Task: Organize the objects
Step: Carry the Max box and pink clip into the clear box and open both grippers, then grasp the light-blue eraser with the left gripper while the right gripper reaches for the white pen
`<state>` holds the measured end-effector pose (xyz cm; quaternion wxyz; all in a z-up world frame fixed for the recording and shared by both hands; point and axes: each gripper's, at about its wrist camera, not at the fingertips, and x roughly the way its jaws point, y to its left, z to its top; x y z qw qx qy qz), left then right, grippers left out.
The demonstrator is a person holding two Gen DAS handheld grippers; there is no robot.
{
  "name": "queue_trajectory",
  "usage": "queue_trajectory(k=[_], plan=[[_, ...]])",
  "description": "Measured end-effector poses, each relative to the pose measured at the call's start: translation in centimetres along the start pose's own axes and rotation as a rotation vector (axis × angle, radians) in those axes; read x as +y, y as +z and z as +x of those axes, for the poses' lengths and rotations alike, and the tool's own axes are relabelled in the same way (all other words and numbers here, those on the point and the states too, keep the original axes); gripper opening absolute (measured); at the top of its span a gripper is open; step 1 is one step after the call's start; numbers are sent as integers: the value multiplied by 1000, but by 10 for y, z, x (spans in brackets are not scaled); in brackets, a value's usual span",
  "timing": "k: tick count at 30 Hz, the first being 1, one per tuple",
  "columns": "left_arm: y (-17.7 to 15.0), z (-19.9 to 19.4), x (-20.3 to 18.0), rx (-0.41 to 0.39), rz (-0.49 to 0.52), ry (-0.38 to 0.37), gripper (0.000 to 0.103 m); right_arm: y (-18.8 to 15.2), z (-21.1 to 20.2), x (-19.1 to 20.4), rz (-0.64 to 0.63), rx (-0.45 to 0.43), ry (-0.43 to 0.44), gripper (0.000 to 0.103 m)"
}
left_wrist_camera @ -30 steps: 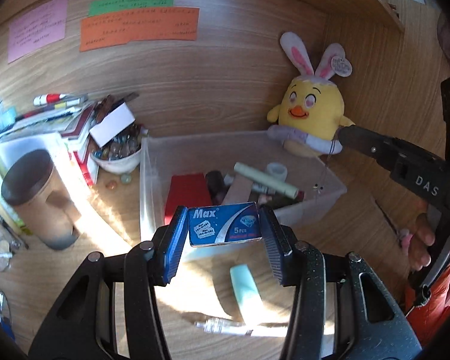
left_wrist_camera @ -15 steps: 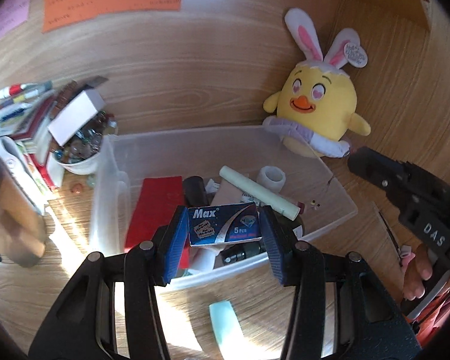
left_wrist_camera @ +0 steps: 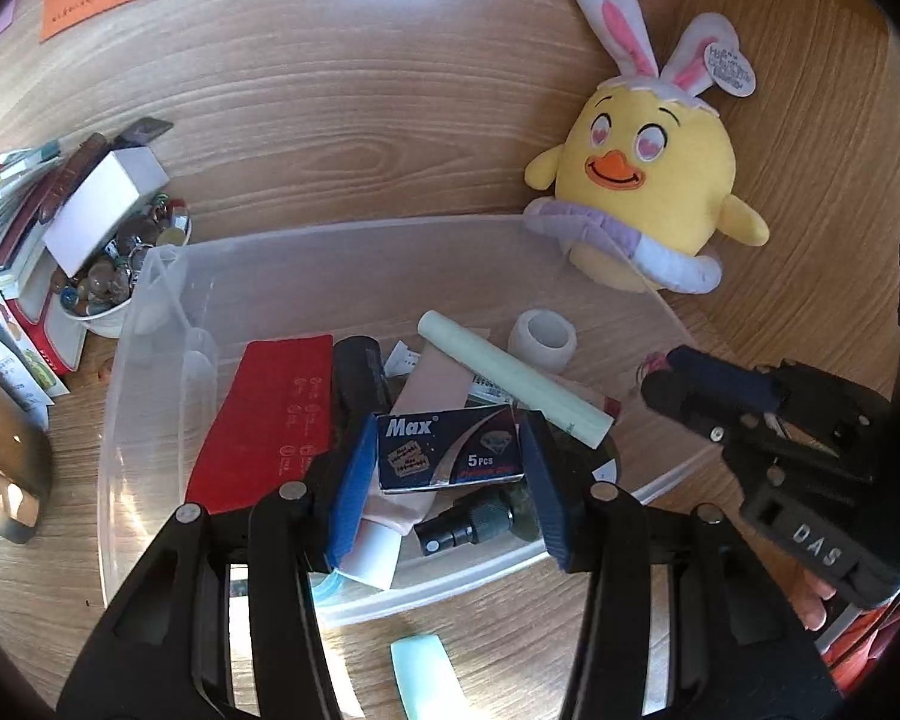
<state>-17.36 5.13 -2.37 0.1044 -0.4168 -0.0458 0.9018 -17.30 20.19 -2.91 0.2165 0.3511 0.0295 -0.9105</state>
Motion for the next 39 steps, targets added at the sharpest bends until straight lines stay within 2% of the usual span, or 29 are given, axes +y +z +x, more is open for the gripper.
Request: queue_trajectory(k=[8, 16, 18, 23, 27, 30, 39], plan=[[-1, 4, 6, 22, -12, -15, 49, -2, 8, 8, -33, 17, -12, 20], [-3, -12, 2, -21, 12, 4, 63, 0, 8, 10, -38, 24, -28, 22], [-3, -19, 1, -35, 12, 5, 66, 0, 7, 11, -42, 22, -32, 30], [-8, -35, 2, -61, 6, 9, 72, 1, -3, 14, -50, 1, -39, 38], [-15, -48, 3, -82, 0, 18, 84, 1, -15, 17, -55, -20, -39, 47], [-22, -59, 7, -94, -8, 24, 90, -2, -27, 21, -60, -36, -39, 56], [-55, -74, 11, -65, -8, 37, 91, -24, -50, 37, -96, -46, -17, 65]])
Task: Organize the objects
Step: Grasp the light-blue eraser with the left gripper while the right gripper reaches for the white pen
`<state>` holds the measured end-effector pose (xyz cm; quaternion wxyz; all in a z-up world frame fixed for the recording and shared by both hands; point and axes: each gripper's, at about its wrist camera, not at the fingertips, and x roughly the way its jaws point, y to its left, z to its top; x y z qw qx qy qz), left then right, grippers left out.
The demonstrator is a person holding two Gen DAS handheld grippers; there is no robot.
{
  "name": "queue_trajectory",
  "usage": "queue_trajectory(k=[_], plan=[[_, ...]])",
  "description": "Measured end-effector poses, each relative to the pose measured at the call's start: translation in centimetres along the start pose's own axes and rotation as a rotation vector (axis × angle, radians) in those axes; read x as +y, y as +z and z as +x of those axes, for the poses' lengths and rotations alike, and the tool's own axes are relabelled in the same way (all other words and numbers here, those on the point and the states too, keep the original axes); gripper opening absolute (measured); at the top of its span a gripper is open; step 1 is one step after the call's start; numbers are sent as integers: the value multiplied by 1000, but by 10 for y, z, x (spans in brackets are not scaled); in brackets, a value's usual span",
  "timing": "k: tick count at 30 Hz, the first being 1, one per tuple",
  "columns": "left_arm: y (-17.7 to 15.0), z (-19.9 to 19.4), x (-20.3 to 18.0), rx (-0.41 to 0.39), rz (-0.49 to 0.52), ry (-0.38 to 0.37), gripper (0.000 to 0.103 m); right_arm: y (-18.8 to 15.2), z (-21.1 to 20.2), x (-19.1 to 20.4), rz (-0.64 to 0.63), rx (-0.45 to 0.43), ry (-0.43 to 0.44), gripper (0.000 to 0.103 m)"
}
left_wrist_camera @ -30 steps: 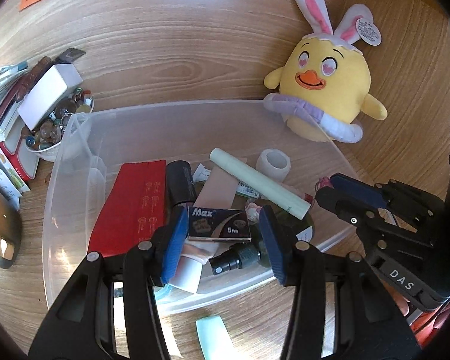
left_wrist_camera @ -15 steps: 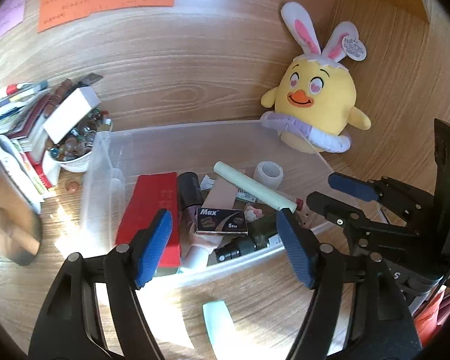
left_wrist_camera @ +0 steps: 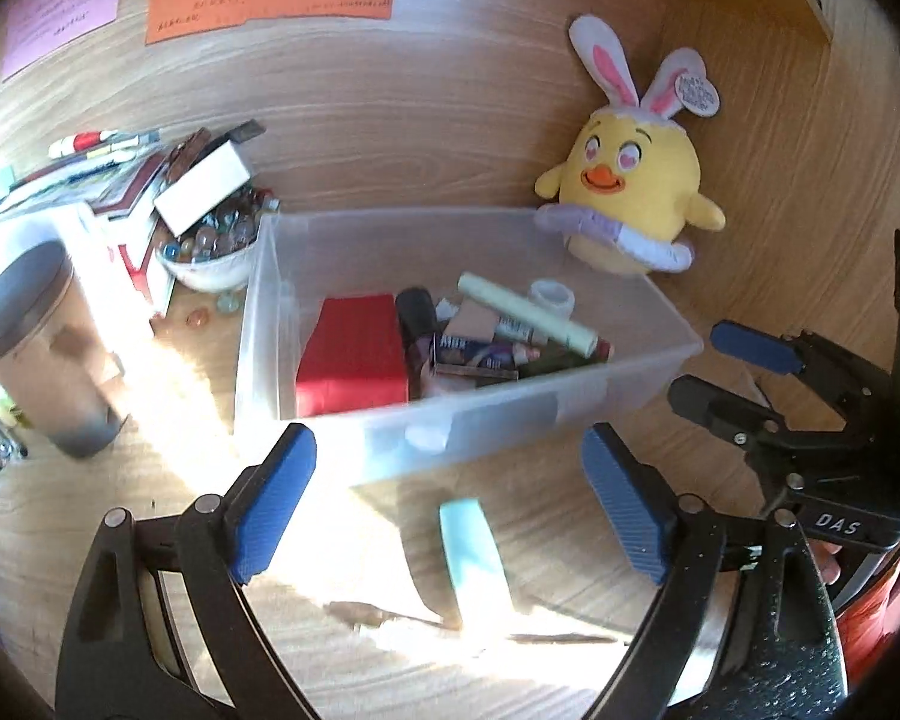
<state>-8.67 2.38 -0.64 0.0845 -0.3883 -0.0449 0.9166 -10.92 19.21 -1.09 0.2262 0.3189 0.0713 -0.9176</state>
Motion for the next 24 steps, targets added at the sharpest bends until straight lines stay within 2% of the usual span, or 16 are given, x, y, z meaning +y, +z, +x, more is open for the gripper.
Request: queue_trajectory(k=[8, 10, 12, 16, 19, 24], plan=[[-36, 11, -3, 68, 7, 4, 91, -24, -5, 7, 3, 32, 22, 67], [-43, 18, -5, 94, 17, 5, 87, -30, -3, 7, 8, 48, 30, 67], [-47, 24, -7, 126, 29, -1, 73, -36, -2, 8, 13, 63, 36, 67], [-52, 36, -11, 170, 46, -13, 62, -48, 0, 9, 17, 90, 48, 67], [-53, 39, -15, 170, 65, -7, 56, -54, 0, 11, 18, 104, 54, 67], [-55, 40, -19, 158, 107, -16, 26, -59, 0, 12, 17, 116, 64, 67]])
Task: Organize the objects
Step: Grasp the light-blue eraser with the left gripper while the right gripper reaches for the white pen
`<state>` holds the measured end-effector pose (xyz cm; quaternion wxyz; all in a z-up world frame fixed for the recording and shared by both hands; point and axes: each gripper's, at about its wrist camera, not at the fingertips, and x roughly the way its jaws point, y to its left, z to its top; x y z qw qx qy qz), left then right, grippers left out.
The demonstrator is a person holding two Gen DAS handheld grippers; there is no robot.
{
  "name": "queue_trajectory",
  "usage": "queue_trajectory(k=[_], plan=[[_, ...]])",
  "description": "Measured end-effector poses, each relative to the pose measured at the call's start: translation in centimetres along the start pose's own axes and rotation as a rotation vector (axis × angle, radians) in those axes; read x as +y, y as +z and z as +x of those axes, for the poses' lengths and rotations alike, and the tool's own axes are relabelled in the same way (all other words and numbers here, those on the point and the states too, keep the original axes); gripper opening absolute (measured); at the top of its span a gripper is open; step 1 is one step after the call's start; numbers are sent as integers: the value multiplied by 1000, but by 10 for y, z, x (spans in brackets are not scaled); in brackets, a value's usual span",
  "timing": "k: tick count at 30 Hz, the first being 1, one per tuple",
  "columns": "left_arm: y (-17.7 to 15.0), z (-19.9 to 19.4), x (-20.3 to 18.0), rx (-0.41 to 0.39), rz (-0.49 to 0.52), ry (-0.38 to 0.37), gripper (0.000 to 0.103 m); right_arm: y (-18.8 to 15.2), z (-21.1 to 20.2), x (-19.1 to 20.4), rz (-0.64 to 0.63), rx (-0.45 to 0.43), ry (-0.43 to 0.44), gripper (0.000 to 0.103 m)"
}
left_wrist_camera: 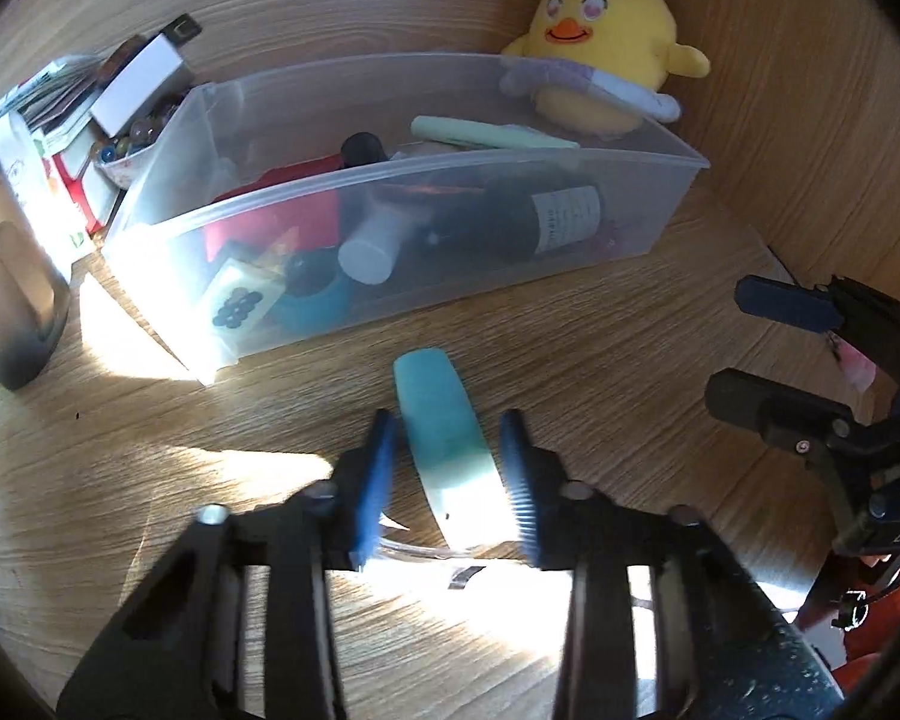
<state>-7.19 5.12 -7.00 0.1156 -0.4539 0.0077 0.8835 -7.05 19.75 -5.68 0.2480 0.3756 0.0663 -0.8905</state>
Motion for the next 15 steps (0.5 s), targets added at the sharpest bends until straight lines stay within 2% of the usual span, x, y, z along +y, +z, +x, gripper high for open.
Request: queue_trajectory(k=[5, 15], plan=[[-3, -5, 8, -22, -27, 3, 25, 0, 4, 7, -5, 19, 25, 67], [-15, -50, 40, -121, -114, 15, 25, 2, 30, 50, -92, 91, 134, 67]])
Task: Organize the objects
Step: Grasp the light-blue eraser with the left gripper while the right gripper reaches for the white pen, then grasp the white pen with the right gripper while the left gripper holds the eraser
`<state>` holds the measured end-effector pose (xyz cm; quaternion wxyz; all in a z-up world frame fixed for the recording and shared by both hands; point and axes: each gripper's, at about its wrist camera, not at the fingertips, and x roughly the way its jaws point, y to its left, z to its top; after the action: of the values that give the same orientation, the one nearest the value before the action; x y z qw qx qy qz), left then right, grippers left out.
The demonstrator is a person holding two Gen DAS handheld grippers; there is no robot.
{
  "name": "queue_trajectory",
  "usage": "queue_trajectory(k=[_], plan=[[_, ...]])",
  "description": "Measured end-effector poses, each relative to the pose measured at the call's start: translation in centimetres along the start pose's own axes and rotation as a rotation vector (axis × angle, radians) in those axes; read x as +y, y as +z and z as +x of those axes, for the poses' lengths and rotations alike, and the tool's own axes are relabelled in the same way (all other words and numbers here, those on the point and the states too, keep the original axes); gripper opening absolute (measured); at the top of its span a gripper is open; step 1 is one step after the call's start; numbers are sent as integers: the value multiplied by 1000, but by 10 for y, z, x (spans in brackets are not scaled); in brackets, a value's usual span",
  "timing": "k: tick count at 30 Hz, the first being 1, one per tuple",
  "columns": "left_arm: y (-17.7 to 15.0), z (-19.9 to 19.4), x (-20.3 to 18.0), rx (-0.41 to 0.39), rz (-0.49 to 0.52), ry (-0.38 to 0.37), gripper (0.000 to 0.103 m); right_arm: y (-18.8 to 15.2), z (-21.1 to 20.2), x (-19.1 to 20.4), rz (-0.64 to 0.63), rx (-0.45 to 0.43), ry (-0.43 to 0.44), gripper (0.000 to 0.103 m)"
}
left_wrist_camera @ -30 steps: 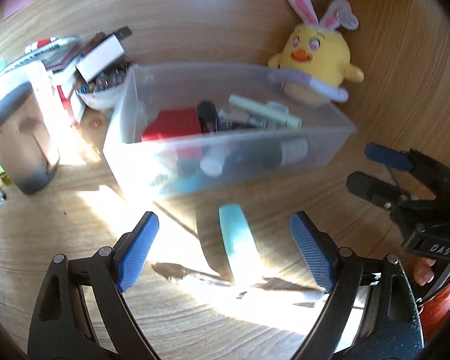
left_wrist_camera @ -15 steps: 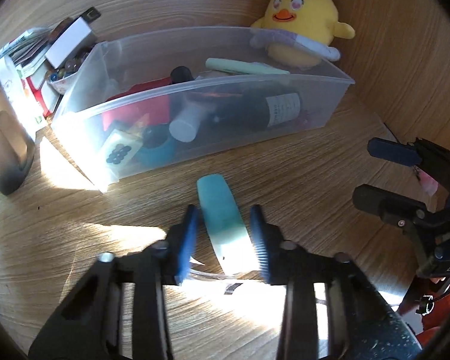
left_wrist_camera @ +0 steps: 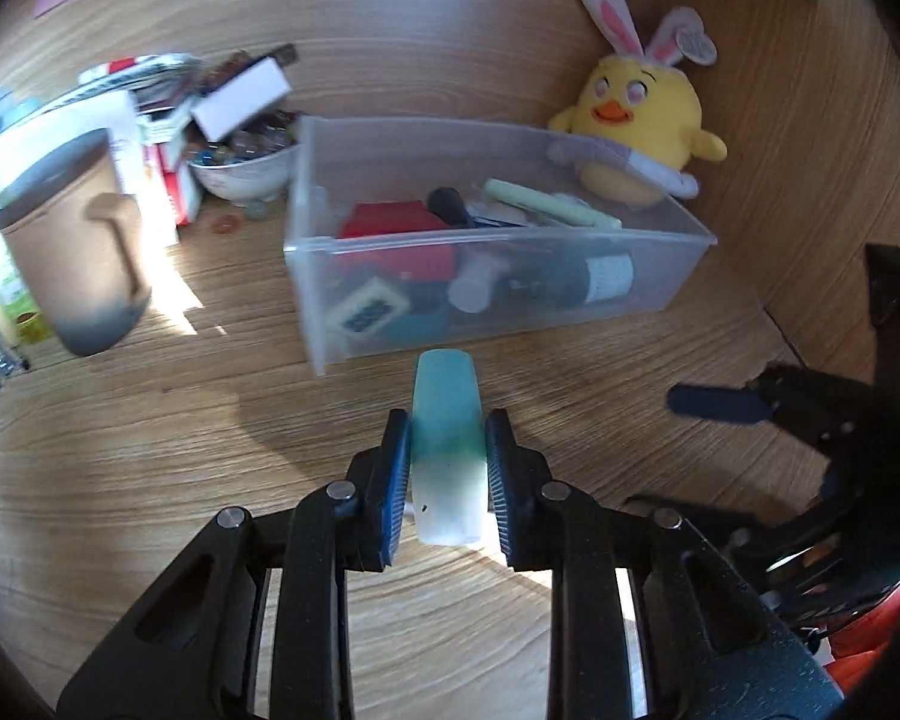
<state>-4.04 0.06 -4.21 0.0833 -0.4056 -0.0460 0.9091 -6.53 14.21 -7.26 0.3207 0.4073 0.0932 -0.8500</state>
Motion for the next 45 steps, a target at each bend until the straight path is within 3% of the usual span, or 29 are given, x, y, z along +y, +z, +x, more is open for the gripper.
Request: queue_trajectory(k=[5, 10, 12, 15, 32, 45], plan=[[-6, -9, 10, -15, -23, 5, 25, 3, 20, 22, -60, 51, 36, 65], [-8, -12, 17, -22, -49, -4, 24, 4, 32, 42, -149, 66, 17, 39], [-9, -13, 19, -26, -57, -6, 25, 4, 33, 49, -175, 60, 15, 21], [-8, -15, 20, -34, -65, -12, 24, 4, 32, 51, -168, 48, 18, 11], [11, -39, 2, -125, -53, -38, 25, 7, -39, 22, -59, -130, -15, 10], [39, -43, -7, -181, -31, -32, 25, 50, -64, -10, 18, -261, -58, 10]])
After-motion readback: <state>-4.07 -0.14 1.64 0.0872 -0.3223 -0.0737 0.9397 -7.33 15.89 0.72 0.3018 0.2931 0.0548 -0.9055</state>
